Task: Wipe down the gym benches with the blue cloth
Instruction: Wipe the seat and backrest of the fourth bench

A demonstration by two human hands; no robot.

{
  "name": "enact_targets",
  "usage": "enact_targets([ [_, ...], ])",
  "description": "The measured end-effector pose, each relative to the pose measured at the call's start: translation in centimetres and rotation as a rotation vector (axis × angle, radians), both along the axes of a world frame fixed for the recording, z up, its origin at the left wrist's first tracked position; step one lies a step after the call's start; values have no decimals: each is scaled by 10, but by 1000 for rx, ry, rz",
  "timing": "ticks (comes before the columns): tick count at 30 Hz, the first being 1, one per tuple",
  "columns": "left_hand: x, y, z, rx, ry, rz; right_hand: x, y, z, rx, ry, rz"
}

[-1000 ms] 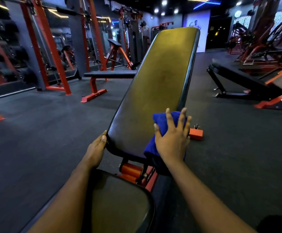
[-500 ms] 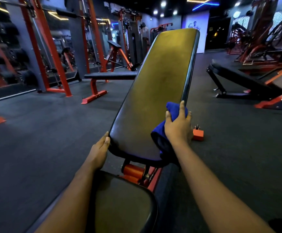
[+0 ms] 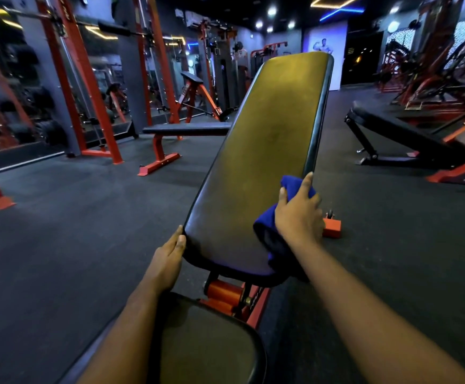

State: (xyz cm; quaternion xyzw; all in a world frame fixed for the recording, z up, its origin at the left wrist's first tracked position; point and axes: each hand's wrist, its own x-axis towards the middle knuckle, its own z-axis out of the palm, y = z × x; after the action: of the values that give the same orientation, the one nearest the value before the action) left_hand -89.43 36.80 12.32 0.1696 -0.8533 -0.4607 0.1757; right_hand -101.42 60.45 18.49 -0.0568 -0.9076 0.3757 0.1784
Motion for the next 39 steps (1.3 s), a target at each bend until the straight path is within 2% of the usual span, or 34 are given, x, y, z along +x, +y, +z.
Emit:
enact_targets([
  [5,0,2,3,-20,0,-11,-38,8,35,-91,-74,6],
  [10,3,8,7,-46,-3,-12,15,2,-4,-5,53,37],
  [13,4,10,5,-58,-10,7,47,-2,-30,-23,92,18],
  [19,4,11,7,-71,-33,1,62,-1,-65,-292,208,64],
  [25,3,10,5,-84,-51,12,4,18,-32,-563,-33,72],
  [27,3,10,5,-85,-72,16,18,12,-33,-472,0,62],
  [30,5,11,7,-98,-94,14,47,7,-43,-182,149,126],
  [33,9,17,12,-119,-109,21,20,17,-29,-188,53,200],
  [36,8,22,18,-190,-150,51,2,18,-10,-279,-54,143],
  [39,-4,26,30,-279,-115,131,19,16,-21,-131,70,193],
])
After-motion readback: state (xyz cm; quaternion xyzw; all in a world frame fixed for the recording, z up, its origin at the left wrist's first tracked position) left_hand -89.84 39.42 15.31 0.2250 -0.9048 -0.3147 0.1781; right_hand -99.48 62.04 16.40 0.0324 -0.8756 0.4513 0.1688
